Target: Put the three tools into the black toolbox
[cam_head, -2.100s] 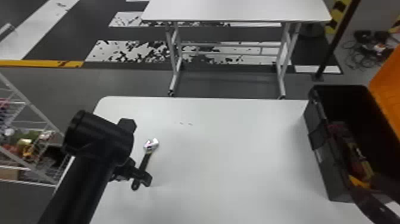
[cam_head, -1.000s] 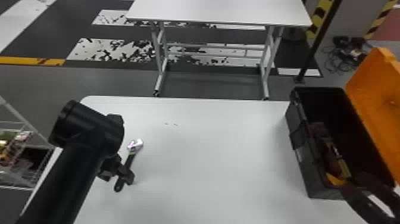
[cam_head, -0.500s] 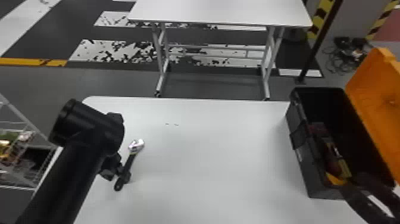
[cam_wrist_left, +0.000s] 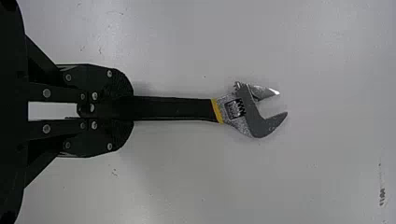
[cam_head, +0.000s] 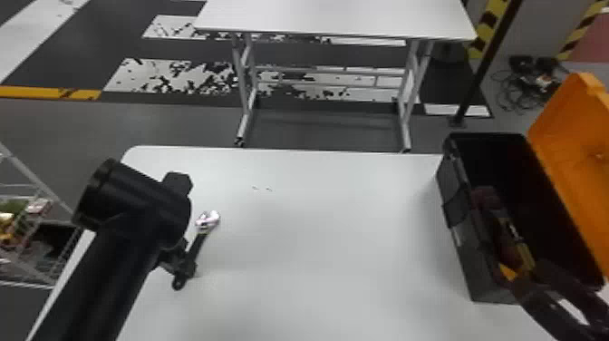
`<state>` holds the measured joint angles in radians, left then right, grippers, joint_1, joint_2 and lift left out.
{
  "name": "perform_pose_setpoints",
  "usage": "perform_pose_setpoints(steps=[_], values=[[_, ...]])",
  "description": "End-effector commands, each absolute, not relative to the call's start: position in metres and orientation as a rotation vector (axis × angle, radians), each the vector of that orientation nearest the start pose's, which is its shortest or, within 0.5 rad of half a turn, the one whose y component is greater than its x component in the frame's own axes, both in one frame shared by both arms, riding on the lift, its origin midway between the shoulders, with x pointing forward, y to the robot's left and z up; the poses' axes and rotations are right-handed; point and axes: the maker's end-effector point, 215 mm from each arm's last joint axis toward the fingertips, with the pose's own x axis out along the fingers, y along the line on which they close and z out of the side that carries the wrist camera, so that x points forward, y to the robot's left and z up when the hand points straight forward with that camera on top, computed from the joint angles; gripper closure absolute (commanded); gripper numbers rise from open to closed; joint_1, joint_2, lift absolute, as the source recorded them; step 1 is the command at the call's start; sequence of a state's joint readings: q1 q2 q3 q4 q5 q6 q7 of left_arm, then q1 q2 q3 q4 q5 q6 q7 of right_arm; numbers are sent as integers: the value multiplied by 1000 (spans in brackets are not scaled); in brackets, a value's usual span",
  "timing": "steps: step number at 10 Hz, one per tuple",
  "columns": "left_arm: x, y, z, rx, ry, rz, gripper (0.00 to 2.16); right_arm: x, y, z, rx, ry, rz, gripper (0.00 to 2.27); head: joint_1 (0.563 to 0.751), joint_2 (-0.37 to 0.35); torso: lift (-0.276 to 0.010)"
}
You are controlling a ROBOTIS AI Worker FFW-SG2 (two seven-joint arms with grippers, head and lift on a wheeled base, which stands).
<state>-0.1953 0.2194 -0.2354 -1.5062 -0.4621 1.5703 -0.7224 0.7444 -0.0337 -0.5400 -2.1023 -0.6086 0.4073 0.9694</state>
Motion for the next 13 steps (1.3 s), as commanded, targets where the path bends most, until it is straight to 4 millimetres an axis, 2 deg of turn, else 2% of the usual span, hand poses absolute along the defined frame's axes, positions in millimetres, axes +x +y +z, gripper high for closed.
perform_pose_setpoints(steps=[1, 4, 6, 8, 10, 13], values=[[395, 286, -564, 151, 1424, -194, 2142, 292, -283, -376, 522, 254, 548, 80, 695, 9, -51], [408, 281, -537, 135, 1329, -215, 2142, 294, -279, -378, 522, 257, 554, 80, 695, 2, -51], [405, 285, -518, 119, 1263, -209, 2142, 296, -274, -381, 518, 266, 562, 80, 695, 5, -51], [390, 275, -504, 99, 1203, -228, 2142, 301, -262, -387, 548, 301, 583, 80, 695, 16, -51], [367, 251, -497, 104, 1169, -268, 2142, 310, -239, -393, 581, 373, 621, 80, 695, 24, -51], [338, 223, -502, 10, 1177, -335, 2142, 314, -214, -396, 551, 420, 649, 80, 695, 23, -51]])
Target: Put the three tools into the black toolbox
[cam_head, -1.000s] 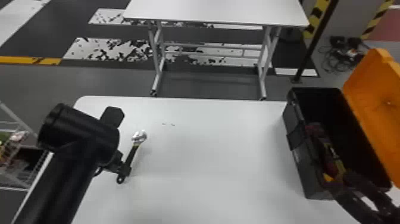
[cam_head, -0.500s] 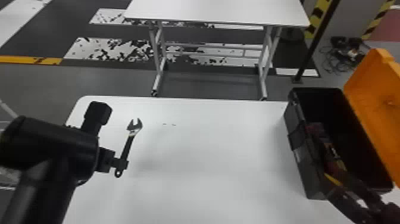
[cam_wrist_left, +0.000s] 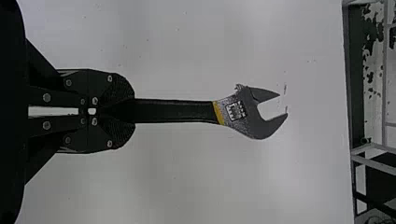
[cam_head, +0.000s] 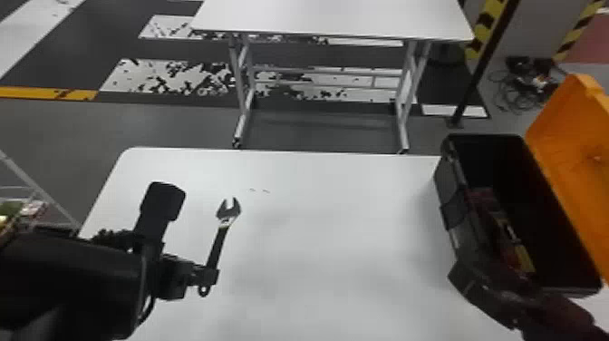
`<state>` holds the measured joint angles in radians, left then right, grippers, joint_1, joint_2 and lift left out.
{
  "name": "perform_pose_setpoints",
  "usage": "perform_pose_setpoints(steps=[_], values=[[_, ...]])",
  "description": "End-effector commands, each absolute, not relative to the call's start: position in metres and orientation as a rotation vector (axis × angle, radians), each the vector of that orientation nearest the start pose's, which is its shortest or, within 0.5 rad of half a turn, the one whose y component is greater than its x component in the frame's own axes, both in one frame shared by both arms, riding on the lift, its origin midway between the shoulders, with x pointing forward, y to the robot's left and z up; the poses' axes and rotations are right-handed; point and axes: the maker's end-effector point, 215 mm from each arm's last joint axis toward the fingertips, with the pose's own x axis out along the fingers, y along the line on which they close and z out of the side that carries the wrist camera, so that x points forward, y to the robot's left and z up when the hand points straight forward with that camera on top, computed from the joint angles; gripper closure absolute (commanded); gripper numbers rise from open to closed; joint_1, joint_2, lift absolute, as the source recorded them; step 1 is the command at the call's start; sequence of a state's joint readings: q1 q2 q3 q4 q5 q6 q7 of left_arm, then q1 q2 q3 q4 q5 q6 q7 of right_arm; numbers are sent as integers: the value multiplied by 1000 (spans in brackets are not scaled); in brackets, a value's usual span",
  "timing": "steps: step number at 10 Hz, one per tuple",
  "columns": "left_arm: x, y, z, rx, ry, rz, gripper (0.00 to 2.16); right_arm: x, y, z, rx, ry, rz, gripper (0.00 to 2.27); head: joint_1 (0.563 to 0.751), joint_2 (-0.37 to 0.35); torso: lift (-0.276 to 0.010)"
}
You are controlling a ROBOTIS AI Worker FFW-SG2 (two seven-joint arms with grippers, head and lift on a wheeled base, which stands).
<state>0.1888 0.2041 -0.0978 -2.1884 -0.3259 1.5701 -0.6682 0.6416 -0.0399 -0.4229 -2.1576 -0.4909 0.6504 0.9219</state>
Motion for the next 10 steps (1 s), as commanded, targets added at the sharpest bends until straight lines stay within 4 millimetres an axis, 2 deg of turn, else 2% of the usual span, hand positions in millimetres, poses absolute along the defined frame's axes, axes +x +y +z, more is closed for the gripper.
perform_pose_setpoints(steps=[1, 2, 4, 6, 8, 10], values=[[334, 210, -501, -84, 1175, -371, 2142, 312, -210, -400, 546, 437, 653, 80, 695, 20, -51], [337, 187, -496, -164, 1142, -438, 2142, 313, -207, -399, 537, 442, 657, 80, 695, 11, -51], [351, 132, -476, -284, 1041, -585, 2142, 313, -202, -398, 529, 465, 653, 80, 695, -57, -51], [343, 81, -445, -439, 981, -749, 2142, 314, -193, -396, 527, 484, 663, 80, 695, -129, -51], [325, 49, -421, -543, 949, -869, 2142, 315, -190, -393, 520, 484, 669, 80, 695, -212, -51], [305, 35, -416, -590, 953, -929, 2142, 316, -190, -392, 514, 487, 671, 80, 695, -257, -51]])
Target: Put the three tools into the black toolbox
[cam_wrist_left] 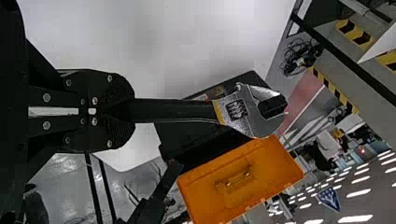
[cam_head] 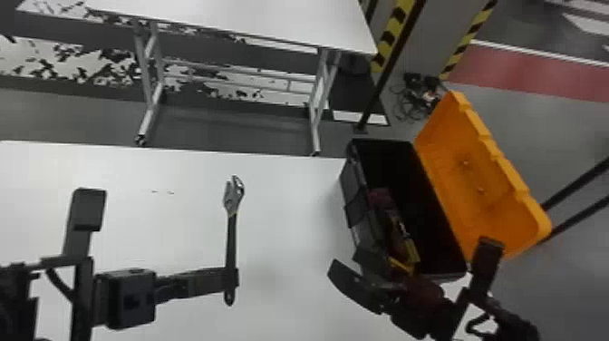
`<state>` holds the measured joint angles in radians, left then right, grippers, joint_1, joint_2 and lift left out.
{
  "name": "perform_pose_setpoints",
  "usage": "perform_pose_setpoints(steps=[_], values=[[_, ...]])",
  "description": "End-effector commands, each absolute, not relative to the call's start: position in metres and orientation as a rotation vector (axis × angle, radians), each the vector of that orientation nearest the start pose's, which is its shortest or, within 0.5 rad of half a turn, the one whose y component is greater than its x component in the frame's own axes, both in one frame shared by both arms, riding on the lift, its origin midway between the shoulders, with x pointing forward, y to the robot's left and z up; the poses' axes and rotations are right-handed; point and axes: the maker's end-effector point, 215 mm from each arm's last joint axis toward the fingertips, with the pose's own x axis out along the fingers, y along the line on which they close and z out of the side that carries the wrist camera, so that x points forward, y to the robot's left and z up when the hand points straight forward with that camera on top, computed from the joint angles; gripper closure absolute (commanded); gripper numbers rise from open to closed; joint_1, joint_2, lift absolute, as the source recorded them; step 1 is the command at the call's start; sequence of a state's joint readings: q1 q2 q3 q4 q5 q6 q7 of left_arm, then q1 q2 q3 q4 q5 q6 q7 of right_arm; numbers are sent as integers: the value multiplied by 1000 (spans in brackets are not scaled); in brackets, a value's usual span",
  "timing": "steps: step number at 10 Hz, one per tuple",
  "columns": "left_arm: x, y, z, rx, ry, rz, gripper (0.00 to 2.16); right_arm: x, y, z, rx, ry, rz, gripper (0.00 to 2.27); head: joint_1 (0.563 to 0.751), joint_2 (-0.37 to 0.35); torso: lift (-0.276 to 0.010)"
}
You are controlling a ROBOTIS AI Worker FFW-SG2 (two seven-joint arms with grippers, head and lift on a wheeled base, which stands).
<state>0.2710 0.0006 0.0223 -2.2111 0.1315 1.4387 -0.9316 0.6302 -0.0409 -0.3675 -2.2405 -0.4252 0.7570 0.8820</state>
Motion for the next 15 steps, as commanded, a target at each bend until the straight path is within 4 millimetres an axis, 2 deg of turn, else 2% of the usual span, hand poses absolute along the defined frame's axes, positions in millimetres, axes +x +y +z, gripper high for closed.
perform_pose_setpoints(steps=[1, 3, 6, 8, 10, 12, 15], values=[[292, 32, -413, -608, 956, -952, 2142, 316, -191, -392, 509, 489, 671, 80, 695, -277, -51], [271, 26, -395, -640, 936, -1020, 2142, 317, -187, -395, 515, 518, 686, 80, 695, -306, -51], [257, 21, -380, -640, 928, -1068, 2142, 313, -161, -399, 527, 568, 735, 80, 695, -313, -51], [255, 15, -381, -635, 938, -1081, 2142, 310, -150, -401, 499, 609, 762, 80, 695, -290, -51], [255, 13, -386, -630, 955, -1079, 2142, 312, -150, -392, 497, 645, 768, 80, 695, -283, -51], [253, 10, -391, -627, 983, -1075, 2142, 304, -145, -393, 535, 743, 784, 80, 695, -284, -51], [243, -15, -399, -580, 1053, -1096, 2142, 296, -128, -381, 567, 841, 824, 80, 695, -298, -51]])
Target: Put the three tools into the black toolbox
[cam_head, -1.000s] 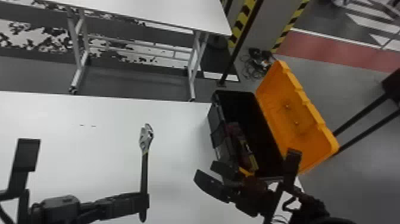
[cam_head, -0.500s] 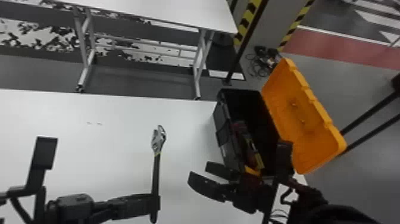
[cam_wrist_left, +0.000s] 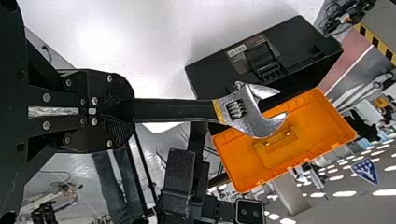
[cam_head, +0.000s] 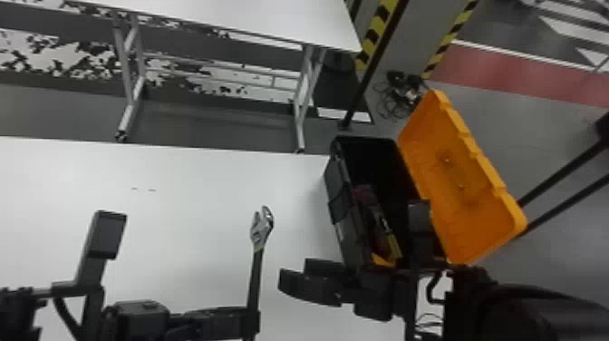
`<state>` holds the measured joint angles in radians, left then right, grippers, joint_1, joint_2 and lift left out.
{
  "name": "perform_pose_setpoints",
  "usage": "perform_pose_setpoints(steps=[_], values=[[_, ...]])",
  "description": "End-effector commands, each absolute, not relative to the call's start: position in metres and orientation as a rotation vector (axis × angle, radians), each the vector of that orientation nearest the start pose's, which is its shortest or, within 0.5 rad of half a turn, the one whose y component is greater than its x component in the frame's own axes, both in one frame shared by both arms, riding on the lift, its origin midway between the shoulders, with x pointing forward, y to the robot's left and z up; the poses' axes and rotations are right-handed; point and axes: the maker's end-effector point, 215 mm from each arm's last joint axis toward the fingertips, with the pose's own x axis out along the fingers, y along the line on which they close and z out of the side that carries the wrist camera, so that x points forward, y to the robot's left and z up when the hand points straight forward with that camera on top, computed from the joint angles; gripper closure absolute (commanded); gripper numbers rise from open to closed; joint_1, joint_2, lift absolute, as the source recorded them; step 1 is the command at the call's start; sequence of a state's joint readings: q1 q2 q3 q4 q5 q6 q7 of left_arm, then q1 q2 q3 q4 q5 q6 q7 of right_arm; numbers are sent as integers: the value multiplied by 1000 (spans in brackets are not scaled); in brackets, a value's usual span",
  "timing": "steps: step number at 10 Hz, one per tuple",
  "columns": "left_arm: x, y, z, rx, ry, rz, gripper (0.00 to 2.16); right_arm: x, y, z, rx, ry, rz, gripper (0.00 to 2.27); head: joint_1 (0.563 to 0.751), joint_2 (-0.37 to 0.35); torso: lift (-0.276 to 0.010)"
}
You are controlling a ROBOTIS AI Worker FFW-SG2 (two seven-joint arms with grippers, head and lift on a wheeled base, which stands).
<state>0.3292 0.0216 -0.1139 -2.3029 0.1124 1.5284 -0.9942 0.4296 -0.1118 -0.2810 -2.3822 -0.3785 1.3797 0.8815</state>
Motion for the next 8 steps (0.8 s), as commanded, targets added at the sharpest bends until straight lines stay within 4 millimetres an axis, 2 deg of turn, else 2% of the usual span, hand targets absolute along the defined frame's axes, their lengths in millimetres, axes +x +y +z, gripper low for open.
perform_pose_setpoints(steps=[1, 4, 8], values=[[240, -20, -401, -575, 1062, -1106, 2142, 296, -120, -379, 575, 855, 840, 80, 695, -307, -51], [238, -23, -407, -566, 1086, -1101, 2142, 289, -105, -382, 577, 891, 865, 80, 695, -305, -51], [237, -26, -405, -569, 1081, -1114, 2142, 287, -88, -381, 577, 889, 892, 97, 695, -276, -51]])
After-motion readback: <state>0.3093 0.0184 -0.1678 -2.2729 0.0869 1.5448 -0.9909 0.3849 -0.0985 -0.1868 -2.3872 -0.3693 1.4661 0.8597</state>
